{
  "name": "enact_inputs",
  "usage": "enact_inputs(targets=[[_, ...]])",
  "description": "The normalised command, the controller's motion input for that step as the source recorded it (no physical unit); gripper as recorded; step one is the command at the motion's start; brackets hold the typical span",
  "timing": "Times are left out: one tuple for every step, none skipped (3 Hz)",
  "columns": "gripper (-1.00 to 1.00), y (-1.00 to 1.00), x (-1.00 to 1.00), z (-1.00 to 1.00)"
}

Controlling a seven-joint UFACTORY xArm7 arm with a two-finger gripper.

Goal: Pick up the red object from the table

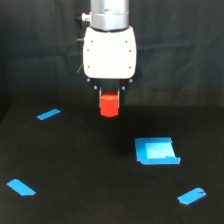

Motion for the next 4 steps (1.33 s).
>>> enact_inputs(targets=[[-1.00,-0.02,-0.07,0.06],[-1.00,-0.05,0.14,0.06],[-0.94,-0.08,0.14,0.16],[-1.00,-0.01,0.08,0.03]])
